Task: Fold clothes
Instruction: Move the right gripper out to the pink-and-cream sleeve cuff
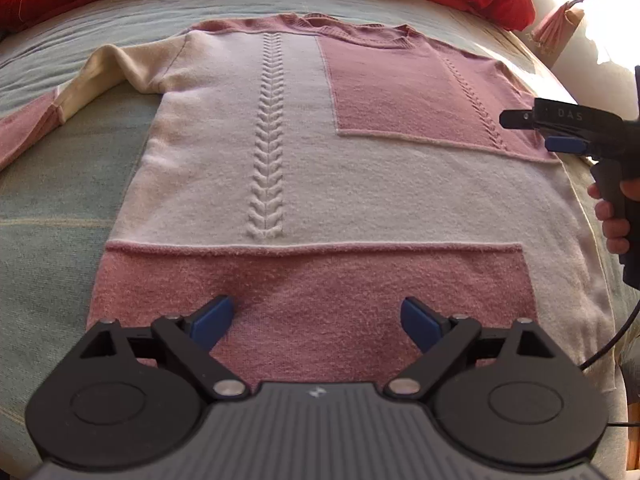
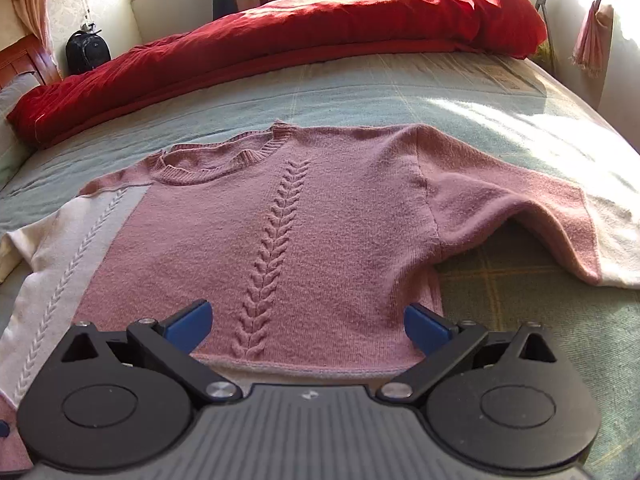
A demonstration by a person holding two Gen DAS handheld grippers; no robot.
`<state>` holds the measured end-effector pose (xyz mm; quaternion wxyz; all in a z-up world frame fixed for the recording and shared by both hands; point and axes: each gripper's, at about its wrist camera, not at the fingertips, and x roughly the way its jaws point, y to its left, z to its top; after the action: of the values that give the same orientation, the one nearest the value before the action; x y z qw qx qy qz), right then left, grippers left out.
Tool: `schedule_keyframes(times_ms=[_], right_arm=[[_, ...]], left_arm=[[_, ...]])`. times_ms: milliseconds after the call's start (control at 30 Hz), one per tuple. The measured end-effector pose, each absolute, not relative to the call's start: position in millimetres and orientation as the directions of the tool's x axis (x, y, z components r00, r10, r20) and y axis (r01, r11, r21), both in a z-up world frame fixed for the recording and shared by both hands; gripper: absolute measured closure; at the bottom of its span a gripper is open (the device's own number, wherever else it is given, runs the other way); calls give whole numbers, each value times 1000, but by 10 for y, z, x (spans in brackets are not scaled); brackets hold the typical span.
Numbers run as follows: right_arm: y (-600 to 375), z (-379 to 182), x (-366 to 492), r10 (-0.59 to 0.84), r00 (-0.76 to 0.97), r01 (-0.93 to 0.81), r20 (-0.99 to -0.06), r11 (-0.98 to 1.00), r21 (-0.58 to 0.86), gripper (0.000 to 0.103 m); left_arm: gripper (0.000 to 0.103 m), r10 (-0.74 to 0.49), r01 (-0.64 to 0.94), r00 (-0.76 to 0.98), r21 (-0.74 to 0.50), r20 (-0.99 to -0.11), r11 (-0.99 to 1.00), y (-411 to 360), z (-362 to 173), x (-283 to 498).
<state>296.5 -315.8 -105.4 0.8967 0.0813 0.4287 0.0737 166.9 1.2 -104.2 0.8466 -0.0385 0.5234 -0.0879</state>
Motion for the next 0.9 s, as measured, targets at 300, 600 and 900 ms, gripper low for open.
schedule_keyframes(times_ms=[300, 600, 900], right_arm=[[-3454, -905, 2591, 242, 646, -89, -724, 966, 243, 3], [-4989, -792, 2655, 197, 672, 181, -713, 891, 417, 44], [-6456, -1050, 2421, 73, 714, 499, -696, 645, 579, 46]], left_arm=[[1, -154, 112, 423, -118, -893, 987, -54, -1105, 1789], [23, -178, 182, 546, -92, -819, 979, -304, -703, 1829], [23, -210, 247, 503, -94, -838, 964, -729, -751, 1982]])
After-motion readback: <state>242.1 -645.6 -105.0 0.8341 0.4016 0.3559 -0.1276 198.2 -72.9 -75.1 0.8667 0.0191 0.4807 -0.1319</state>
